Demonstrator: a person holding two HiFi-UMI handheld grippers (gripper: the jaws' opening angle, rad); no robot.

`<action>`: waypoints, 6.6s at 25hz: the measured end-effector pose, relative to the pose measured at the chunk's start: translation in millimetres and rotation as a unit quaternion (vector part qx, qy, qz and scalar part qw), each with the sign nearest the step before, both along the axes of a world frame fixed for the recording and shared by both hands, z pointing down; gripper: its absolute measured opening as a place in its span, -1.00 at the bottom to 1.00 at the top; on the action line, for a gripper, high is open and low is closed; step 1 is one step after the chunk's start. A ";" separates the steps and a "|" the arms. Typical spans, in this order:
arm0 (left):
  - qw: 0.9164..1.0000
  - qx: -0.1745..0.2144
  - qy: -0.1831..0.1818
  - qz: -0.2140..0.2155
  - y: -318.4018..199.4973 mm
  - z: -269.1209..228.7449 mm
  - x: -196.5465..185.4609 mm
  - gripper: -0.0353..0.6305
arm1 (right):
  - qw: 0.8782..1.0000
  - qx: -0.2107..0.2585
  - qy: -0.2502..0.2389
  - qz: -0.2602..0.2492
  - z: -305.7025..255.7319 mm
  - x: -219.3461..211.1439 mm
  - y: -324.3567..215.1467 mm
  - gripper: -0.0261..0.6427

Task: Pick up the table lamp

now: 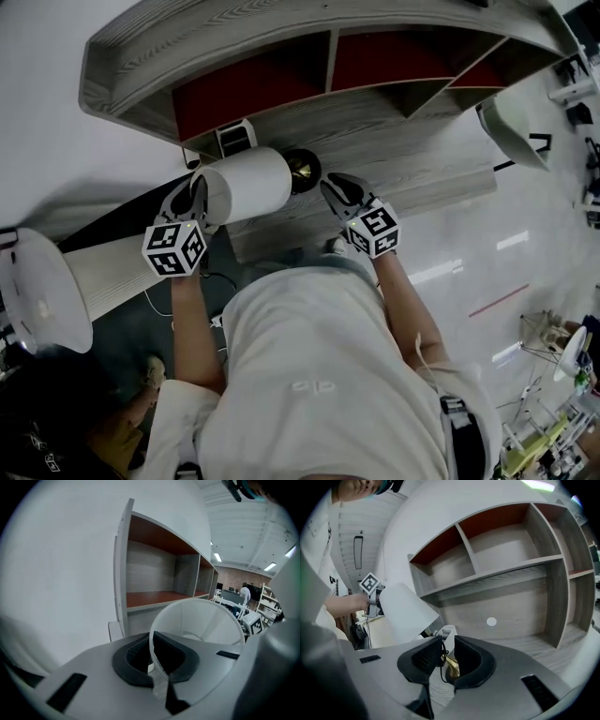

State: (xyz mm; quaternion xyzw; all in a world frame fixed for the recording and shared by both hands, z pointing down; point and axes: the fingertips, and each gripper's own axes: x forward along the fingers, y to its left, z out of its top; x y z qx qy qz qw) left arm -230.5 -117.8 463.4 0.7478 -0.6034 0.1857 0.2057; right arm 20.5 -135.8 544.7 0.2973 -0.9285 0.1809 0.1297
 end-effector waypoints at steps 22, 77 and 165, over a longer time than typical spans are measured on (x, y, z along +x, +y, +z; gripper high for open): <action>0.992 -0.010 0.112 -0.056 44.5 54.4 -104.5 -0.82 | 0.973 0.005 0.129 -0.193 82.9 -101.0 -24.8 -0.39; 0.979 -0.021 0.191 -0.070 59.1 92.8 -149.4 -0.84 | 0.774 0.159 0.502 -0.352 176.3 -194.6 -20.5 -0.41; 0.934 0.031 0.316 0.167 11.6 20.6 107.0 -0.84 | 0.751 0.135 0.630 -0.144 12.8 123.8 7.4 -0.44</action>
